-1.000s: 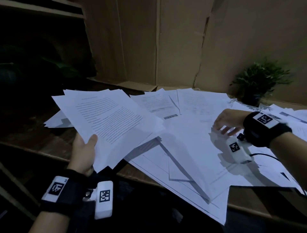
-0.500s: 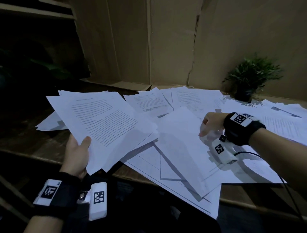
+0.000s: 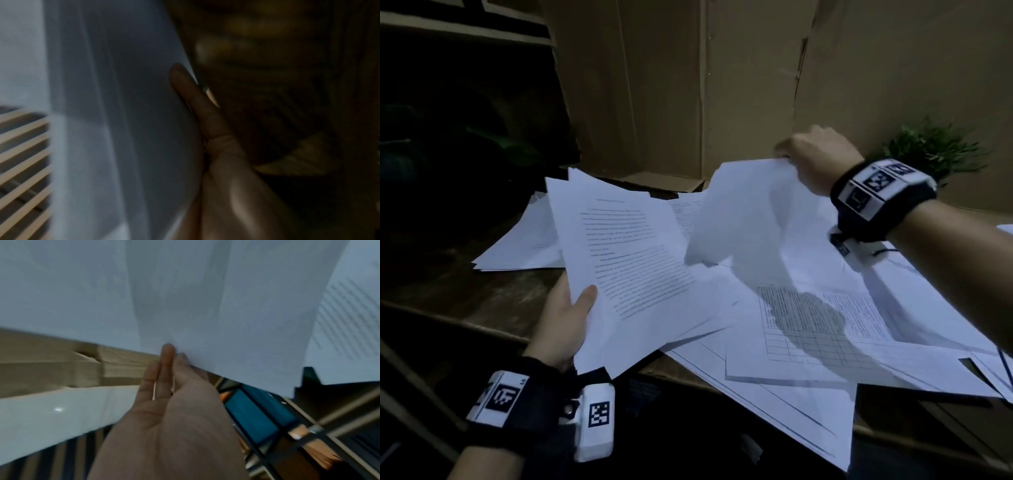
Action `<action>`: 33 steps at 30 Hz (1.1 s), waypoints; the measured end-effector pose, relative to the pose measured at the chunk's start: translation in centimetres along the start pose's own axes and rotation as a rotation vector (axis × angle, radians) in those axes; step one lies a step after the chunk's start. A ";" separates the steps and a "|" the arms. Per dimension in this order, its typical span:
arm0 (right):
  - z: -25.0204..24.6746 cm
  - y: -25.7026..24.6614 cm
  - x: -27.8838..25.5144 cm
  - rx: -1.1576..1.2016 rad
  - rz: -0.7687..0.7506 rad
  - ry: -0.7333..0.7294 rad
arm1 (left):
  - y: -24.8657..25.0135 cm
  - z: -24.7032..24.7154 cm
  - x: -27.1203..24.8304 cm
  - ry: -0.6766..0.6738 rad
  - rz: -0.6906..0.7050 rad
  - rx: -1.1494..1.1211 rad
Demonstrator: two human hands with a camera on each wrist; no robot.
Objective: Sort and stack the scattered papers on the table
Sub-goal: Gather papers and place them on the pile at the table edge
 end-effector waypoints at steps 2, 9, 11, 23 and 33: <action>-2.3 -4.1 2.2 -0.050 -0.167 0.061 | 0.1 0.2 -0.1 -0.028 0.003 0.030; -2.8 -17.6 5.0 0.004 -0.572 0.117 | -0.1 0.4 -0.2 -0.102 -0.041 -0.009; -1.8 -19.7 5.1 0.039 -0.655 0.103 | 0.1 0.5 -0.3 -0.099 -0.045 -0.022; -0.6 -26.3 2.7 0.198 -0.620 -0.264 | 0.4 0.5 -0.6 -0.072 -0.065 -0.052; 2.6 -23.8 0.0 1.416 -0.310 -0.349 | 0.2 -0.1 -0.2 0.026 -0.047 0.013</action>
Point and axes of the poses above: each hand's wrist, its own x-axis towards the middle knuckle, its own z-axis out of the palm, y = z × x, the point moved 5 cm from there along x, towards the middle knuckle, and after that the axes turned 12 degrees about -z, right-handed, at the moved point
